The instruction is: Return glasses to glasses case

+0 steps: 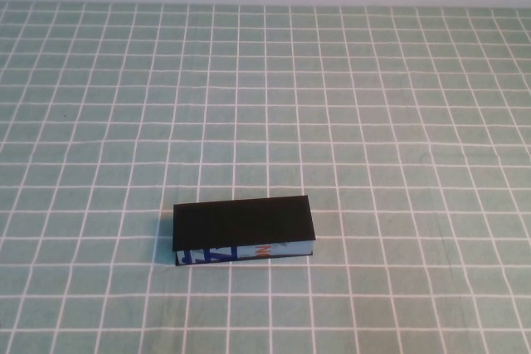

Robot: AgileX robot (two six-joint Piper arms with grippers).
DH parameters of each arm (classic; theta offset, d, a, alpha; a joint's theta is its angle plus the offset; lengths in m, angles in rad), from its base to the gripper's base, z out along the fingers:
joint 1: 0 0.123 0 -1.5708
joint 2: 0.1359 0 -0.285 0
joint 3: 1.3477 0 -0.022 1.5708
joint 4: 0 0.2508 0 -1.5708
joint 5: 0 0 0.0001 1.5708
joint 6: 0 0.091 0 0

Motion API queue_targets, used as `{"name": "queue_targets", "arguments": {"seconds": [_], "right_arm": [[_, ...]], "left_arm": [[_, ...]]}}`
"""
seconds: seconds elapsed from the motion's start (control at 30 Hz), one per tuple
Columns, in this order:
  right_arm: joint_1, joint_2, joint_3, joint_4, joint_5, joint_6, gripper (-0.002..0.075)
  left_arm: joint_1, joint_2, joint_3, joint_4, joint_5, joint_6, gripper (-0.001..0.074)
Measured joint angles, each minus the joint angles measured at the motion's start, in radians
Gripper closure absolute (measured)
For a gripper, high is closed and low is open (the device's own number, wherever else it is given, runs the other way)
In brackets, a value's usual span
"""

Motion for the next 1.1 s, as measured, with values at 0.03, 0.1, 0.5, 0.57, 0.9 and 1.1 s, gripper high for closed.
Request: {"name": "queue_targets", "arguments": {"seconds": [0.03,0.1,0.5,0.57,0.9,1.1], "right_arm": [[-0.042,-0.001,0.017,0.040,-0.005,0.000,0.0737],[-0.122,-0.015,0.063,0.091,-0.009,0.000,0.0737],[-0.272,-0.080,0.440,0.108,-0.177,0.000,0.0737],[-0.272,-0.080,0.444,0.100,-0.165,0.000,0.0737],[-0.272,-0.080,0.444,0.080,-0.161,-0.002,0.0737],[-0.272,-0.080,0.444,0.080,-0.161,-0.002,0.0737]], "left_arm": [[0.001,0.000,0.000,0.000,0.000,0.000,0.0734],[0.001,0.000,0.000,0.000,0.000,0.000,0.0734],[0.001,0.000,0.000,0.000,0.002,0.000,0.0734],[0.001,0.000,0.000,0.000,0.002,0.000,0.0733],[0.001,0.000,0.000,0.000,0.002,0.000,0.0734],[0.001,0.000,0.000,0.000,0.002,0.000,0.0734]]}}
